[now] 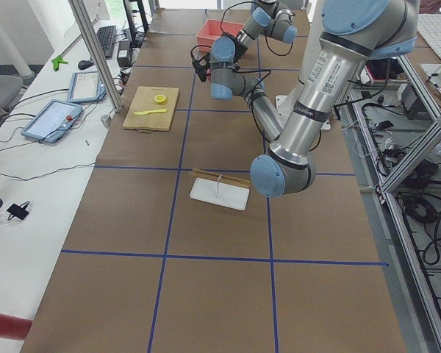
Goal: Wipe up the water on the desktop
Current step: 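Carry the pink cloth toward the table center while the right gripper reaches to take it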
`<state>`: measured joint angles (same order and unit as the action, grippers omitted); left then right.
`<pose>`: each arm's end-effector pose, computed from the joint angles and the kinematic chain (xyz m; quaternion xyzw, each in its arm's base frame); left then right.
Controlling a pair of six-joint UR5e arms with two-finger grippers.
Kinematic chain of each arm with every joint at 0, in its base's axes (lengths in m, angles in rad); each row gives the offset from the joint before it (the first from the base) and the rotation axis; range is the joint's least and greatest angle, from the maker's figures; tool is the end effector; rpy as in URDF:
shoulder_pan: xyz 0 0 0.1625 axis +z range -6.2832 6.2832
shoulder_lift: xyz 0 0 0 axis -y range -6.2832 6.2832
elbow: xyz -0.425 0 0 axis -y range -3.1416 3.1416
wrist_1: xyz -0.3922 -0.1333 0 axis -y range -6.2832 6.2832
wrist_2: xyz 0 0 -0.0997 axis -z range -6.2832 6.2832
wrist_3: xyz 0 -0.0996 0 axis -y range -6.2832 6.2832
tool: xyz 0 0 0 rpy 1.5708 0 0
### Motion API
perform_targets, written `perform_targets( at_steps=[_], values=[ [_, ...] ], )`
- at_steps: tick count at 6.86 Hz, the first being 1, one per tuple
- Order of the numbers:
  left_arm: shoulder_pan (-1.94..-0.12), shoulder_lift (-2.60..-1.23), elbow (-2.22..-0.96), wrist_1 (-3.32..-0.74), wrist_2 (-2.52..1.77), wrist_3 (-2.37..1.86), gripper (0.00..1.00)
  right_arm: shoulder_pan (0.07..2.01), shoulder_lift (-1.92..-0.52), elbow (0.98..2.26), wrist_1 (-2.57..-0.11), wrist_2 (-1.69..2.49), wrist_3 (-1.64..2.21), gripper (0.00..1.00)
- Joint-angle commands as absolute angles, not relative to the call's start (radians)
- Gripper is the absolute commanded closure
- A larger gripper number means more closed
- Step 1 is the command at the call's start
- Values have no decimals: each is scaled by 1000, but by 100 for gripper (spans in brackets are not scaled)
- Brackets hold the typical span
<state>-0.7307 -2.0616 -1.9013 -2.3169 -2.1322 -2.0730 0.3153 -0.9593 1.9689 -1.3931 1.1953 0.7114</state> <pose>0.3576 -0.4283 0.1508 -0.1176 0.6962 -0.2339 0.6684 -0.4949 -0.3401 0.1207 0.4333 -0.3717 -0.1182 0.8124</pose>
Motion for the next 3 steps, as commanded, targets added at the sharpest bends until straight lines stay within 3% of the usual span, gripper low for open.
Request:
perform_targets(
  at_steps=[1, 2, 3],
  values=[
    [-726, -2056, -1899, -2298, -2135, -2044, 70, 319, -971, 2003, -1391, 1190, 719, 100],
    [-730, -2039, -1899, -2296, -2134, -1961, 13, 328, -979, 2031, -1393, 1190, 721, 100],
    [-756, -2010, -1896, -2296, -2137, -1886, 2, 350, -998, 2042, -1393, 1192, 721, 100]
  ],
)
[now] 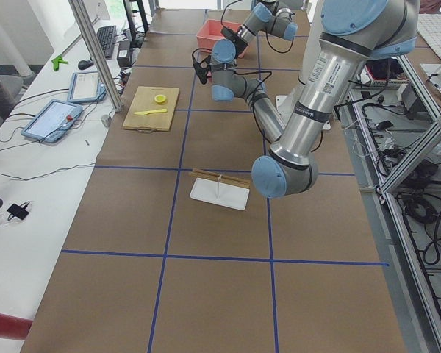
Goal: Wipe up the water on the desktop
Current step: 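Grasp the cloth with the right gripper while the left gripper releases and withdraws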
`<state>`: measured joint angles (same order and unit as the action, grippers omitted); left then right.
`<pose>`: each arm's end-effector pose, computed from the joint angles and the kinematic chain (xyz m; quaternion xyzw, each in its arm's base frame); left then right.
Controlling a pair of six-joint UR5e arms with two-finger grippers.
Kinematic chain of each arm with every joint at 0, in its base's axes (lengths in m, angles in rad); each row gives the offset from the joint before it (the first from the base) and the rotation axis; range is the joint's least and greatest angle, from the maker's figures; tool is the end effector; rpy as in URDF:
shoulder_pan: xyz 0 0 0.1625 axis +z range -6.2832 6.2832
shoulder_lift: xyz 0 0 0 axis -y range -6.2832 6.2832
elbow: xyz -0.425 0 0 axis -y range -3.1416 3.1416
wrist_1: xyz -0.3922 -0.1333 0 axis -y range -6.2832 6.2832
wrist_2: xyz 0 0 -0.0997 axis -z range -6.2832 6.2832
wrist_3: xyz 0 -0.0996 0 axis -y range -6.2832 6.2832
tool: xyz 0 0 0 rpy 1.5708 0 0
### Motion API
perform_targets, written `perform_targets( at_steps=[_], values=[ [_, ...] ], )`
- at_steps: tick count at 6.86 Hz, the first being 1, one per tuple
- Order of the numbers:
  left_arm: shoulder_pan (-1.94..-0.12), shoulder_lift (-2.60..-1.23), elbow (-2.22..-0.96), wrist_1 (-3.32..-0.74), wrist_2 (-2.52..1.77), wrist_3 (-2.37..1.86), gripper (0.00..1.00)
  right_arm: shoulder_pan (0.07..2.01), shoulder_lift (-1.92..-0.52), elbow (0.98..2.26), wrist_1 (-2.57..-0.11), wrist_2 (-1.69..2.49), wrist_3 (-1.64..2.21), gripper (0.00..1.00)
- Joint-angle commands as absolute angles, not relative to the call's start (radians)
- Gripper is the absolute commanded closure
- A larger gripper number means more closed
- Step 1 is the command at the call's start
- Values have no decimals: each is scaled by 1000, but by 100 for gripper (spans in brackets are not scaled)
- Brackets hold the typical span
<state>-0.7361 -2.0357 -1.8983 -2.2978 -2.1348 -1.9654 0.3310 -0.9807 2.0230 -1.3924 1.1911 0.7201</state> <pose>0.3576 -0.4320 0.1679 -0.0864 0.6862 -0.2112 0.6907 -0.4699 -0.3415 0.1150 0.4420 -0.3813 -0.1022 0.8055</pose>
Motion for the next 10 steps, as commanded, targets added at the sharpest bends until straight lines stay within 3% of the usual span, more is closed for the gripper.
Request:
perform_targets(
  at_steps=[1, 4, 7, 9, 10],
  values=[
    [-796, -1952, -1887, -2295, -2146, -1767, 2, 374, -1012, 2060, -1394, 1199, 721, 100],
    [-1027, -1835, -1890, -1939, -2207, -1089, 2, 580, -1119, 2088, -1423, 1480, 822, 100],
    [-1280, -1627, -1859, -1696, -2210, -292, 2, 799, -1294, 2083, -1513, 1800, 802, 100],
    [-1499, -1623, -1665, -1609, -2267, 142, 2, 850, -1466, 2083, -1514, 1879, 673, 100],
    [-1525, -1624, -1610, -1614, -2273, 226, 2, 842, -1491, 2050, -1514, 1872, 658, 100]
  ],
)
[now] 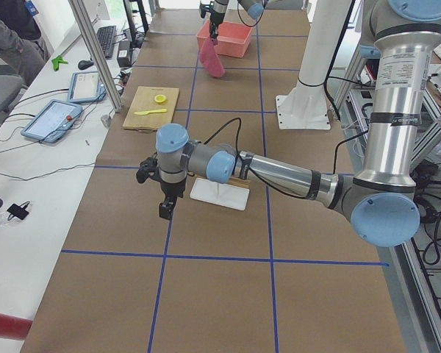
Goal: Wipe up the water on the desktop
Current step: 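Lower the pink cloth with the right gripper onto the table center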
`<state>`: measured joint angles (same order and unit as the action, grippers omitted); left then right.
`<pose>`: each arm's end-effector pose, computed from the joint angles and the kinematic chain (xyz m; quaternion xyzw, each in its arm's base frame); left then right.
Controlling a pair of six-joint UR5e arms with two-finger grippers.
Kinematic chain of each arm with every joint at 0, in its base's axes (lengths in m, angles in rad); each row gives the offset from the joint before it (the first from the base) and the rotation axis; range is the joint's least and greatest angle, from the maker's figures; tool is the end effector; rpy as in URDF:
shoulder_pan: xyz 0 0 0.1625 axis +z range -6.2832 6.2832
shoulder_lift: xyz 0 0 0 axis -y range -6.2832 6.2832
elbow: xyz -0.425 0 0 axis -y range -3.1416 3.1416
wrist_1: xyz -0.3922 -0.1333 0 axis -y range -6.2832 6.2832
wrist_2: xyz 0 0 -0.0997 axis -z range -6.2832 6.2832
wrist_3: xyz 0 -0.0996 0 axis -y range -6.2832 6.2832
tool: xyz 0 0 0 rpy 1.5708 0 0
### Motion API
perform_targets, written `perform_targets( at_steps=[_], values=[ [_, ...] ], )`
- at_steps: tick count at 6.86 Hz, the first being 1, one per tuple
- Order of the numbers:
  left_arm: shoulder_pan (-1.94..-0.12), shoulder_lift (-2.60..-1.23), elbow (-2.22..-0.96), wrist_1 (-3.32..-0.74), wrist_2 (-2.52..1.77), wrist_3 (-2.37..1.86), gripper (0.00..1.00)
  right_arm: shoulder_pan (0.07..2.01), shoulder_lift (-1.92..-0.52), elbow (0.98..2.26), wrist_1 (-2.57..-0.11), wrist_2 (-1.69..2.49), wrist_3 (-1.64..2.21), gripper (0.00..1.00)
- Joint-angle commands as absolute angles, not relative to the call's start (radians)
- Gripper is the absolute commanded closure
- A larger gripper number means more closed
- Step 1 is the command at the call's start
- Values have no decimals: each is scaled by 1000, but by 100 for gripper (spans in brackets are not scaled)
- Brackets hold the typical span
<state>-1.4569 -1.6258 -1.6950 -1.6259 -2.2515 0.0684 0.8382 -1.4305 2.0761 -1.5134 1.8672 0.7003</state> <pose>-0.0106 -0.5289 0.5691 0.1026 0.3340 0.1241 0.9287 -0.2638 -0.4491 0.3556 0.1658 -0.3282 -0.0658 0.9276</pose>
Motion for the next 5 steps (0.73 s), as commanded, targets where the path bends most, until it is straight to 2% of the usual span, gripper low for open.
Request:
perform_targets(
  at_steps=[1, 2, 5],
  values=[
    [-1526, -1620, -1586, -1608, -2275, 235, 2, 803, -1441, 1996, -1514, 1847, 682, 100],
    [-1525, -1621, -1547, -1606, -2284, 236, 2, 738, -1363, 1941, -1513, 1839, 810, 100],
    [-1525, -1621, -1540, -1615, -2281, 235, 2, 449, -951, 1733, -1513, 1599, 1448, 100]
  ],
)
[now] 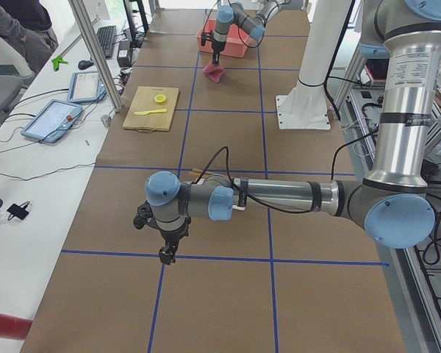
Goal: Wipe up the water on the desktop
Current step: 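Lower the pink cloth with the right gripper onto the table center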
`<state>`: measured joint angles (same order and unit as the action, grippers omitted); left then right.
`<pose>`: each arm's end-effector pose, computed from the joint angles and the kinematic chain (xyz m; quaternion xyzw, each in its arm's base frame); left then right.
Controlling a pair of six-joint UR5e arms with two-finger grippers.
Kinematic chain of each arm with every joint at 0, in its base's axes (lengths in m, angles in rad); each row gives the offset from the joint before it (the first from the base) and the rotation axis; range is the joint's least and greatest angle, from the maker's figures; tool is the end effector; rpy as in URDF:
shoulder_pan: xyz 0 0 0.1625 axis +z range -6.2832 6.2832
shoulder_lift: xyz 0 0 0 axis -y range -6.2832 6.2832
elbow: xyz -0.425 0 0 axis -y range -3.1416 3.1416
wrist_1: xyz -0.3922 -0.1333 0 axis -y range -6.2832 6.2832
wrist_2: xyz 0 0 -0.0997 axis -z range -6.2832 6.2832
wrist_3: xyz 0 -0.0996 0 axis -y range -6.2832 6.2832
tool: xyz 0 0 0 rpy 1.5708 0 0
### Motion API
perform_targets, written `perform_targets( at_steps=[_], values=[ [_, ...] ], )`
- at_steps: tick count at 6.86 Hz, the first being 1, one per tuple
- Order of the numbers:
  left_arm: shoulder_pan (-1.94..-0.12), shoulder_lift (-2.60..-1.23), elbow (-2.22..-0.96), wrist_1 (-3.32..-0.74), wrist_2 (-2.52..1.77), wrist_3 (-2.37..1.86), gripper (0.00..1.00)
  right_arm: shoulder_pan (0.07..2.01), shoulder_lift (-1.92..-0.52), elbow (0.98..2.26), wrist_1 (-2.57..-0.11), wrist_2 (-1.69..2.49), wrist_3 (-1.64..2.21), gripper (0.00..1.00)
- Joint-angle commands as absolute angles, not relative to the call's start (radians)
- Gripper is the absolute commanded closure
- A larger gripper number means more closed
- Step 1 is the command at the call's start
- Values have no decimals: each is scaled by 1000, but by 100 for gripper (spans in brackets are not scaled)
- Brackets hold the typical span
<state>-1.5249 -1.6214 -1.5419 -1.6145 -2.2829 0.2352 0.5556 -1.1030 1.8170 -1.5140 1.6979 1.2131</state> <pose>-0.0444 -0.5206 0.6472 0.0634 0.3439 0.1425 0.9259 -0.4702 -0.4340 0.2864 0.1126 -0.3627 0.0676 0.9226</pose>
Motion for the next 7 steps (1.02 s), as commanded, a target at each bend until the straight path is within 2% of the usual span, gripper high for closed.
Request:
perform_targets(
  at_steps=[1, 3, 4, 7],
  values=[
    [-1526, -1620, -1540, -1612, -2283, 233, 2, 384, -831, 1667, -1513, 1501, 1611, 100],
    [-1526, -1620, -1540, -1612, -2283, 232, 2, 330, -703, 1637, -1511, 1399, 1808, 100],
    [-1526, -1620, -1540, -1612, -2283, 230, 2, 331, -798, 1675, -1516, 1407, 1769, 100],
    [-1526, -1620, -1539, -1612, -2283, 227, 2, 328, -1310, 2062, -1676, 1514, 1408, 100]
  ],
)
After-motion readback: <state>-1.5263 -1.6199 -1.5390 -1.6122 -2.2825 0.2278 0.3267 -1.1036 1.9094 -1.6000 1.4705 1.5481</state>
